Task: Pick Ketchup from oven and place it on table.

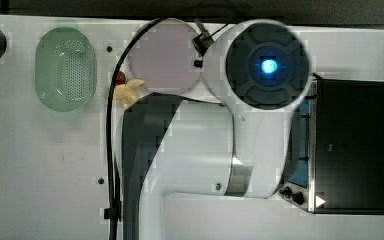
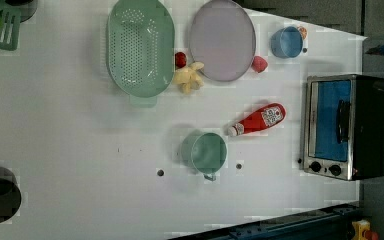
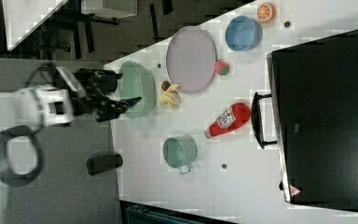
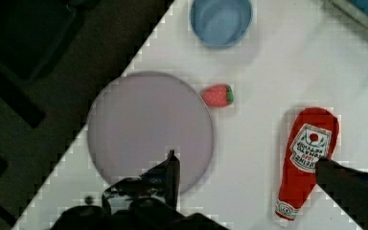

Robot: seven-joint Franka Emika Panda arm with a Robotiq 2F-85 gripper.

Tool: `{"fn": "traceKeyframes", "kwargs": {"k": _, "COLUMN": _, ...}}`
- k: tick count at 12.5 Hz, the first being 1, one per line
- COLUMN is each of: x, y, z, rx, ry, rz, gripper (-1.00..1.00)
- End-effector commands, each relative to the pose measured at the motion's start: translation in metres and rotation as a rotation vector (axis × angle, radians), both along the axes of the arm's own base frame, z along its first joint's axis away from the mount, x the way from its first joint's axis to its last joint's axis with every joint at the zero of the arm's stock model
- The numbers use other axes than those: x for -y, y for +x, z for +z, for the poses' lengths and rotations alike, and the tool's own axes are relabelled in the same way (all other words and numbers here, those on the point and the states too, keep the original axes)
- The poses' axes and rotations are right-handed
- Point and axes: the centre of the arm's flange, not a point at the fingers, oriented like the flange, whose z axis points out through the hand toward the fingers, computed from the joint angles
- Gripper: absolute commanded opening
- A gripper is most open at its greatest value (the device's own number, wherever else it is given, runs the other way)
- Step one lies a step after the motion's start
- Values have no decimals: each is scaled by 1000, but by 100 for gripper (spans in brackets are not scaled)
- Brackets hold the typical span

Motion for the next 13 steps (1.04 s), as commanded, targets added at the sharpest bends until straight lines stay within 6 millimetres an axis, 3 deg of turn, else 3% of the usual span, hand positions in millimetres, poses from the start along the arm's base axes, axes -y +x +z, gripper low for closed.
{"fn": "traceKeyframes", "kwargs": {"k": 1, "x": -17, "y": -5, "z": -6, "rx": -110, "ry": 17, "rz": 22, "gripper": 100}}
{"fn": "traceKeyframes", "kwargs": {"k": 6, "x": -13, "y": -21, "z": 41, "rx": -216, "ry": -13, "rz": -17, "gripper": 100}}
{"fn": "traceKeyframes", "kwargs": {"k": 13, "x": -12, "y": -25, "z": 45, "rx": -248, "ry": -30, "rz": -29, "gripper": 100}}
